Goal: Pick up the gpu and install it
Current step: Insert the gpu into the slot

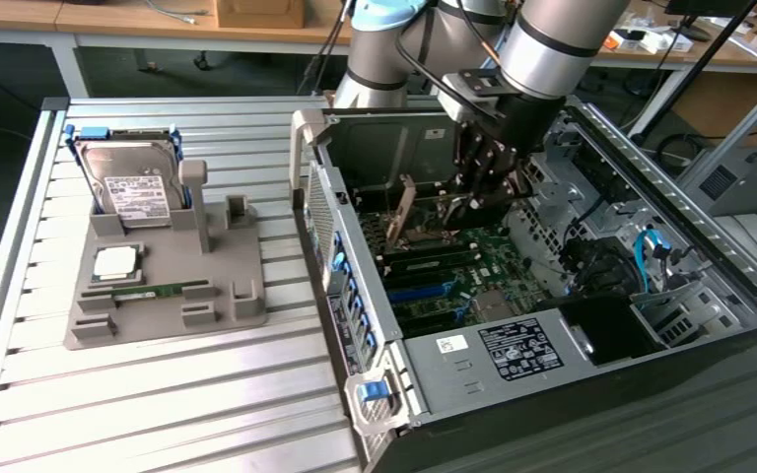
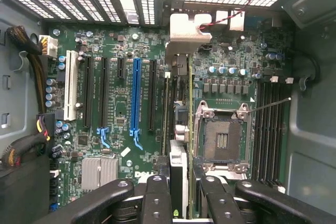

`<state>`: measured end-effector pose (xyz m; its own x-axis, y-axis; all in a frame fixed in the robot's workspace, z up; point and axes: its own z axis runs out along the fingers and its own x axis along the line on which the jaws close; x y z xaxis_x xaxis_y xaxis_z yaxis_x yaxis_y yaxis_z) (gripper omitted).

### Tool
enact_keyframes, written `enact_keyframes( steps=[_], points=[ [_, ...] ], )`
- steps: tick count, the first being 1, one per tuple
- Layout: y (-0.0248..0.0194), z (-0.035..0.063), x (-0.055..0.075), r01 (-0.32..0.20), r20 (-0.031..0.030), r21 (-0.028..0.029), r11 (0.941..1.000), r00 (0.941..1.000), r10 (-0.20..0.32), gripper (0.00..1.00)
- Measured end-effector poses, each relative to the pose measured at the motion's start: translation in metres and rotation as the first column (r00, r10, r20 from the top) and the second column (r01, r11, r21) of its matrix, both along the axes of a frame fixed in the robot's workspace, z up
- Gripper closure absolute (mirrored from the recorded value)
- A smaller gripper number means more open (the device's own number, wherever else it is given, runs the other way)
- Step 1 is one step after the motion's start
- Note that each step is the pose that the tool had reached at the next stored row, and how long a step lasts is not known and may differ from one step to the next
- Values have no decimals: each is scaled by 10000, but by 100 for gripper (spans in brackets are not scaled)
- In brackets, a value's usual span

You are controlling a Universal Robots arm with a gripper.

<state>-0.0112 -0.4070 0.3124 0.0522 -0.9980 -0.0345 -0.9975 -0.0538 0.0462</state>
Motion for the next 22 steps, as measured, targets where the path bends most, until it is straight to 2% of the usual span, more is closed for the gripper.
enact_keyframes(
  steps=[22],
  points=[
    [-51, -7, 0, -5, 0, 0, 10000, 10000, 5, 73]
  ],
)
